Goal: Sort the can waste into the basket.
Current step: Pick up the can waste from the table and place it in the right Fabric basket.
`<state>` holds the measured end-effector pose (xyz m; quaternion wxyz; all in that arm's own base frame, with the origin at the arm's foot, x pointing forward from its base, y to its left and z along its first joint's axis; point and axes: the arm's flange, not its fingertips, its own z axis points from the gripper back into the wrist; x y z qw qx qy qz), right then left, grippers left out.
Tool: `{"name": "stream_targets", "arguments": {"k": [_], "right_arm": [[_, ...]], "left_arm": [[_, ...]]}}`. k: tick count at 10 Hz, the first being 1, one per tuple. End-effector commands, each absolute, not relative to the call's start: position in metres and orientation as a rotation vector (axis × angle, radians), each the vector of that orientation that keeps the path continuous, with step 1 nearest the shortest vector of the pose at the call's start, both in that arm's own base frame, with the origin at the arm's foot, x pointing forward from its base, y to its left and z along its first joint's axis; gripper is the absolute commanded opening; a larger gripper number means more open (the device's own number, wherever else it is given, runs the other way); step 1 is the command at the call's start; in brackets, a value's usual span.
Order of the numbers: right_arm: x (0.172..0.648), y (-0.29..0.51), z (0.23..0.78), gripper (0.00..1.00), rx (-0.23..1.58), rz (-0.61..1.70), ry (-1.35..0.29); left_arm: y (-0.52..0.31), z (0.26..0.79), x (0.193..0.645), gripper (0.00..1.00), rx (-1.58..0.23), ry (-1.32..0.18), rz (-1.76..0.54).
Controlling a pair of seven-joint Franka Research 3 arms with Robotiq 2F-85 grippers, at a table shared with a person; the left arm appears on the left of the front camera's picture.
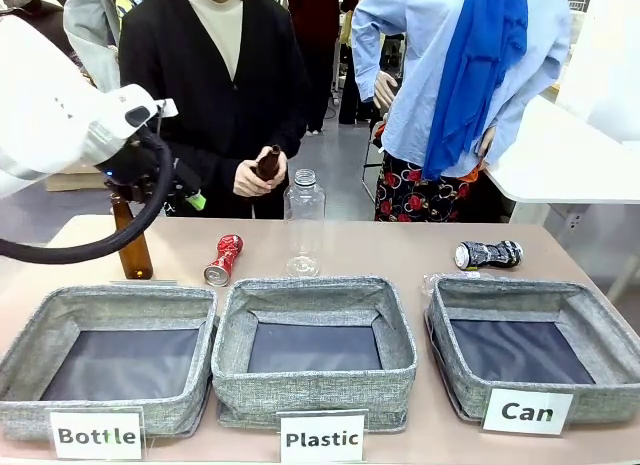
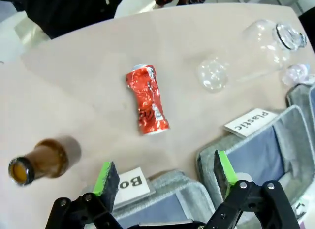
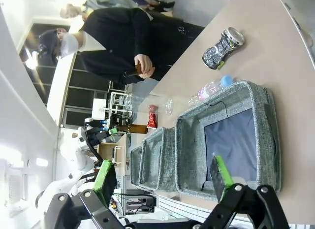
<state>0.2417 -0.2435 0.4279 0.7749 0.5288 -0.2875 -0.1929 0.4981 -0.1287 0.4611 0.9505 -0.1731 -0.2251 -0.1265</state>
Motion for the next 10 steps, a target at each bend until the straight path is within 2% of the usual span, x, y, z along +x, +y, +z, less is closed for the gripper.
{"name": "stream_targets", "arguments": {"k": [1,3,6,8,10], "right_arm": [[0.244,-0.246,0.429,1.0,1.155,-0.397,-0.659],[0.244,-0.246,0.429,1.0,1.155,-0.397,-0.659],[0.244,-0.246,0.429,1.0,1.155,-0.397,-0.659],[0.244,-0.246,0.429,1.0,1.155,-0.397,-0.659],[0.244,-0.246,0.429,1.0,1.155,-0.397,-0.659]], "left_arm": [[-0.136,0.46,0.51,1.0,-0.396,-0.399,-0.256],[-0.11,0.497,0.47,1.0,-0.501,-0.394,-0.314],[-0.023,0.558,0.348,1.0,-0.546,-0.495,-0.422],[0.04,0.572,0.298,1.0,-0.564,-0.57,-0.362],[0.131,0.573,0.263,1.0,-0.727,-0.595,-0.279]]}}
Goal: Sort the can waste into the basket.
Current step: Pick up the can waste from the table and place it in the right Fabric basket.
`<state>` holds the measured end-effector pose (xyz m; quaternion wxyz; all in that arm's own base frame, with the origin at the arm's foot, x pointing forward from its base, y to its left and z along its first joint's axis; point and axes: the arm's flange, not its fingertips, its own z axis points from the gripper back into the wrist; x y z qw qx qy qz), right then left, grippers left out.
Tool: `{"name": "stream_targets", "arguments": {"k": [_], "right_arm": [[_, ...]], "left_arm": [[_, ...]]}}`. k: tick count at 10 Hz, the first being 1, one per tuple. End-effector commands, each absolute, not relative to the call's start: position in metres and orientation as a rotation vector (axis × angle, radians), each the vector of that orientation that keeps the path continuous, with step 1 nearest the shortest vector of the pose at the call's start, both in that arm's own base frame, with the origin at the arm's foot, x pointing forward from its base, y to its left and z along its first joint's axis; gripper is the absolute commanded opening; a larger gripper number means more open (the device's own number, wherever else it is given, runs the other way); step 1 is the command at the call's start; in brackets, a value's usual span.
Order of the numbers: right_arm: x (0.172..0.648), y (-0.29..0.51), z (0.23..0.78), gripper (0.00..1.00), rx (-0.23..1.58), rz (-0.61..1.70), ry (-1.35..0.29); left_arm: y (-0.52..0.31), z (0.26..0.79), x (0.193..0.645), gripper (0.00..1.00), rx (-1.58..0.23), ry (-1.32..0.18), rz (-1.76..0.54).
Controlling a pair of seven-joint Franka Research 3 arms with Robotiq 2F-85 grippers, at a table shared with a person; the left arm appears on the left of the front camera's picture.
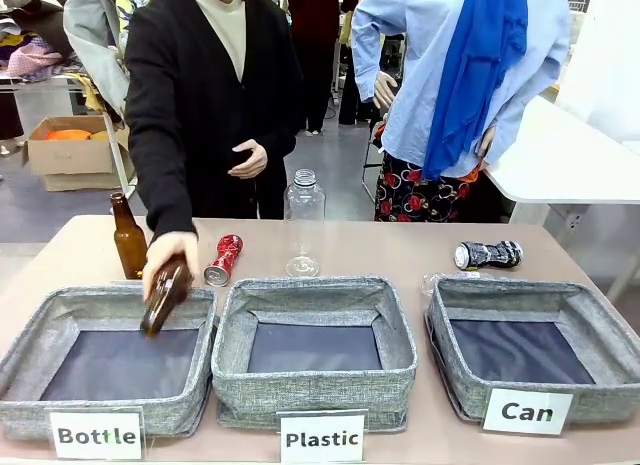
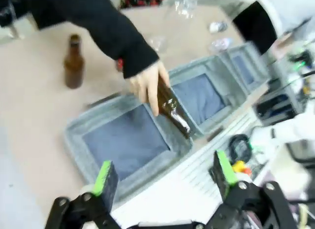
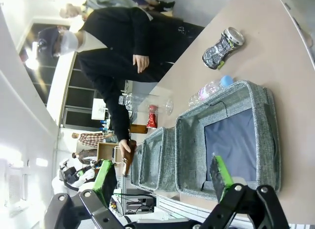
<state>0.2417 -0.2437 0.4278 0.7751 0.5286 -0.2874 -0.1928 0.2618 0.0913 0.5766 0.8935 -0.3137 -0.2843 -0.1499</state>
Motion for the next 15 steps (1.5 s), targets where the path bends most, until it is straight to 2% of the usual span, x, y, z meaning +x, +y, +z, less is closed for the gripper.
{"name": "stream_targets", "arguments": {"k": [1,5,7,12,15], "right_arm": [[0.244,-0.246,0.429,1.0,1.155,-0.397,-0.659],[0.244,-0.246,0.429,1.0,1.155,-0.397,-0.659],[0.244,-0.246,0.429,1.0,1.155,-0.397,-0.659],[0.244,-0.246,0.429,1.0,1.155,-0.397,-0.659],[0.244,-0.246,0.429,1.0,1.155,-0.397,-0.659]], "left_arm": [[0.173,0.561,0.247,1.0,-0.825,-0.624,-0.21],[0.253,0.478,0.197,1.0,-1.113,-0.751,-0.037],[0.26,0.453,0.192,1.0,-1.163,-0.753,0.004],[0.247,0.464,0.203,1.0,-1.132,-0.717,-0.015],[0.194,0.515,0.237,1.0,-0.997,-0.646,-0.062]]}}
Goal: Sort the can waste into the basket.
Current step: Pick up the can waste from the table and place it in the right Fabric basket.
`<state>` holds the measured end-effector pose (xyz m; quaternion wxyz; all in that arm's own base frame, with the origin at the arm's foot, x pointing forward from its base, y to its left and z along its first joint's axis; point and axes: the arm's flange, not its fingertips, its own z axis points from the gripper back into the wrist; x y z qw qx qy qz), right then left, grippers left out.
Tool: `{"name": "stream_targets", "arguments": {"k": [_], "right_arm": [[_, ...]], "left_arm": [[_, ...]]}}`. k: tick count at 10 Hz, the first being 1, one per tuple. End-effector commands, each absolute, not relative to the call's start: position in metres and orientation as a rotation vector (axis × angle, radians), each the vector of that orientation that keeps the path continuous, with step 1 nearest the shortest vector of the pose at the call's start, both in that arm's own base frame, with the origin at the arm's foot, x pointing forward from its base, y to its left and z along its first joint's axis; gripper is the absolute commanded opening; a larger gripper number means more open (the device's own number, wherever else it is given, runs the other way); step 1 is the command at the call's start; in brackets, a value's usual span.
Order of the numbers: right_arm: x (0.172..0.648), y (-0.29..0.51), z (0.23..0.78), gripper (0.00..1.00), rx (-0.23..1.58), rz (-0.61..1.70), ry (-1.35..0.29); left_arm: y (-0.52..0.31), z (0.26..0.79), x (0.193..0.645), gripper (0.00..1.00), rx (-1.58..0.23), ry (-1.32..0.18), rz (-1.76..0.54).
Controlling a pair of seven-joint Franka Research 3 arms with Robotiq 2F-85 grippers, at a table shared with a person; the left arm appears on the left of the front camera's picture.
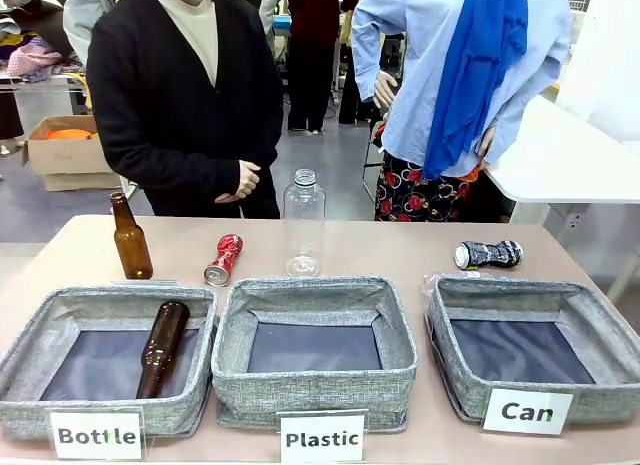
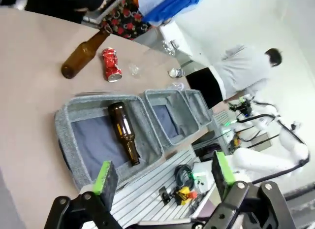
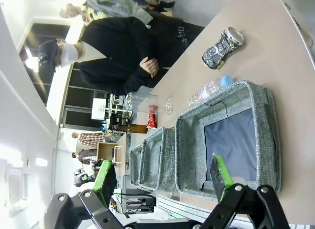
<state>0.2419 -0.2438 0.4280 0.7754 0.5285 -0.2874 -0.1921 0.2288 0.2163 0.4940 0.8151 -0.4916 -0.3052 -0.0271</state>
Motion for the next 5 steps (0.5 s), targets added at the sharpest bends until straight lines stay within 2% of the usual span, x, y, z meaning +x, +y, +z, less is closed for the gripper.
{"name": "stream_targets", "arguments": {"k": [1,3,5], "right_arm": [[0.244,-0.246,0.429,1.0,1.155,-0.397,-0.659],[0.244,-0.246,0.429,1.0,1.155,-0.397,-0.659],[0.244,-0.246,0.429,1.0,1.155,-0.397,-0.659]], "left_arm": [[0.163,0.534,0.258,1.0,-0.93,-0.62,-0.109],[0.098,0.559,0.307,1.0,-0.785,-0.555,-0.23],[0.029,0.561,0.353,1.0,-0.704,-0.473,-0.378]]}}
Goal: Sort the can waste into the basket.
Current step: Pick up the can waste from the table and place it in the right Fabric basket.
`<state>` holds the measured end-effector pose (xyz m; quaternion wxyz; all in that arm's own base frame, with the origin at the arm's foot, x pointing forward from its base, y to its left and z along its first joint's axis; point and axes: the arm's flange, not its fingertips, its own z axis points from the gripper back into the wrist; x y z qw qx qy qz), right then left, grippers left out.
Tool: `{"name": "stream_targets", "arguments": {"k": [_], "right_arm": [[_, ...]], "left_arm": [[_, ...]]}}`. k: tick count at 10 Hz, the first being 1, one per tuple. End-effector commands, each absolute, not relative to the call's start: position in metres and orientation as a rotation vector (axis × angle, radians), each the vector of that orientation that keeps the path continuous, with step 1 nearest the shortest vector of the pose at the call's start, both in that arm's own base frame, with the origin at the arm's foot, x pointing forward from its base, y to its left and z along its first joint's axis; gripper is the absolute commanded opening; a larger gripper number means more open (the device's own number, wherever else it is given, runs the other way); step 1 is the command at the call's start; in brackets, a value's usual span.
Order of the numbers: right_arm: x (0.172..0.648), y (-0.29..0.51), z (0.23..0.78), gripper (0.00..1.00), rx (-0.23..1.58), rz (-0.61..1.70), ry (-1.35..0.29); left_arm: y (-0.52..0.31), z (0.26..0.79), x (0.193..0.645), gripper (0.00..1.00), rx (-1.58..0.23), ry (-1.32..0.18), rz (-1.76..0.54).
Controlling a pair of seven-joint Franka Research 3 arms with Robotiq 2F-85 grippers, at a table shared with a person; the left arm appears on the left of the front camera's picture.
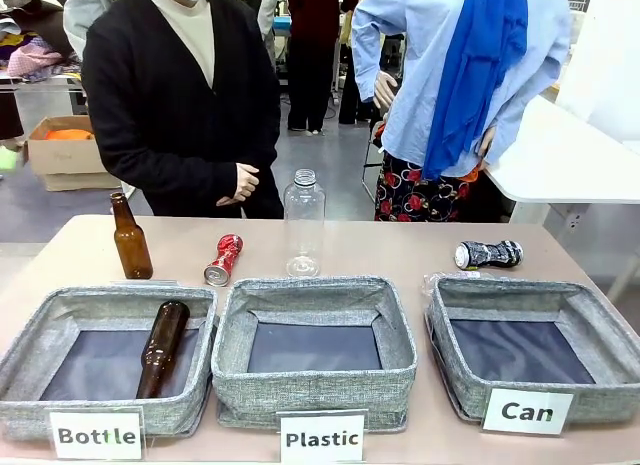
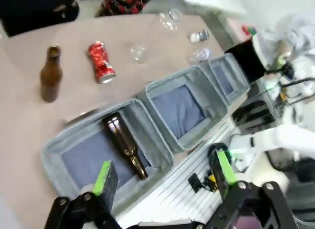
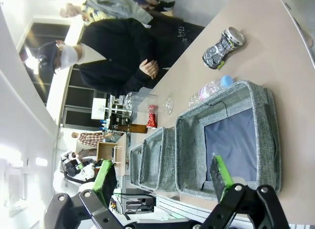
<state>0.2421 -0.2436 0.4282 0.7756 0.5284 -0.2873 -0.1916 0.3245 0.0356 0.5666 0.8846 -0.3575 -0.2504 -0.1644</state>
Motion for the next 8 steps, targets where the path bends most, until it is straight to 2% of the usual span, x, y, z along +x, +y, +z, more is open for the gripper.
{"name": "stream_targets", "arguments": {"k": [1,3,6,7,8], "right_arm": [[0.244,-0.246,0.429,1.0,1.155,-0.397,-0.659],[0.244,-0.246,0.429,1.0,1.155,-0.397,-0.659],[0.244,-0.246,0.429,1.0,1.155,-0.397,-0.659],[0.244,-0.246,0.429,1.0,1.155,-0.397,-0.659],[0.244,-0.246,0.429,1.0,1.155,-0.397,-0.659]], "left_arm": [[-0.006,0.553,0.381,1.0,-0.648,-0.424,-0.405],[-0.067,0.526,0.438,1.0,-0.555,-0.371,-0.362],[-0.113,0.473,0.486,1.0,-0.438,-0.292,-0.251],[-0.123,0.458,0.492,1.0,-0.451,-0.241,-0.227],[-0.107,0.472,0.474,1.0,-0.469,-0.342,-0.306]]}}
